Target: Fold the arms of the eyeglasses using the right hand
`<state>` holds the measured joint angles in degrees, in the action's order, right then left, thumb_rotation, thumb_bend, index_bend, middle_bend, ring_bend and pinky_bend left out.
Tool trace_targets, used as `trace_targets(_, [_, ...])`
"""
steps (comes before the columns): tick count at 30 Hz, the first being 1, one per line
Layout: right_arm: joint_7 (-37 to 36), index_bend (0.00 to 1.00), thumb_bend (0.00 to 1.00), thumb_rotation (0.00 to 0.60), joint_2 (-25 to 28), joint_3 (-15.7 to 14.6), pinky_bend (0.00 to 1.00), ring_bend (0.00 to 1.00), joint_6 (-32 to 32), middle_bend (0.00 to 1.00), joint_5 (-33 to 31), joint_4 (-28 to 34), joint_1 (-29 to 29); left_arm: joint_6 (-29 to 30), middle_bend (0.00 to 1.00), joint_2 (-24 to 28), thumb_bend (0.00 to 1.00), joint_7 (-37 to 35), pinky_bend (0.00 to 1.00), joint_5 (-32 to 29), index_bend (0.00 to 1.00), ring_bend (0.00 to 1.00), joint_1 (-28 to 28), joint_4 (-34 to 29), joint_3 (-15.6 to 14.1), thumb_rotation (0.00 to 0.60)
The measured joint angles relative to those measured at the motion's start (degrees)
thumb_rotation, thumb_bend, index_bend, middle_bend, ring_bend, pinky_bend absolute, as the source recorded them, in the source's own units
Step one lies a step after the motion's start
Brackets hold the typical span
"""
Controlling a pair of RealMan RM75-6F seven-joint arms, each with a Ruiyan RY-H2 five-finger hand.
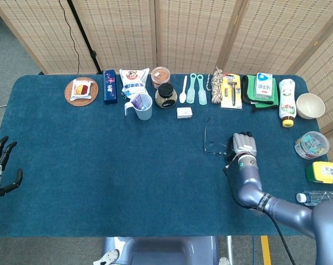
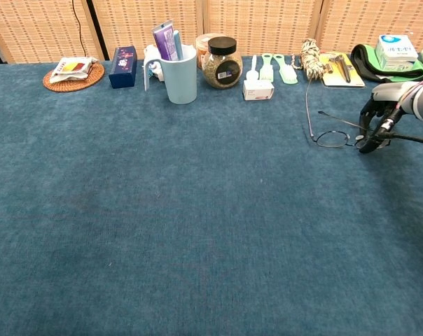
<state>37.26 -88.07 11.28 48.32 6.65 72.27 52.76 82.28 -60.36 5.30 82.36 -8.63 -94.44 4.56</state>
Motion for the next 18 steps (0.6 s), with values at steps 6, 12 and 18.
trace_targets(6, [-1.4, 0.24, 0.24, 0.600, 1.9, 0.0, 0.00, 0.02, 0.1, 0.05, 2.8, 2.4, -1.2, -0.1, 0.00, -0.2, 0.50, 0.2, 0.05, 0.3, 0.12, 0.01, -0.3, -0.3, 0.0, 0.381])
trace_targets(12, [-2.4, 0.17, 0.24, 0.600, 4.2, -0.4, 0.00, 0.00, -0.2, 0.00, 5.7, 5.3, -2.1, -0.2, 0.00, -0.3, 0.50, 0.5, 0.04, 0.4, 0.12, 0.00, -0.3, -0.5, -0.1, 0.382])
trace_targets(18, [-5.0, 0.28, 0.24, 0.600, 9.7, 0.1, 0.00, 0.00, -2.4, 0.00, 10.9, 11.5, -3.2, 0.0, 0.00, 0.0, 0.50, 0.7, 0.04, 0.2, 0.12, 0.00, -0.1, -0.6, -0.1, 0.382])
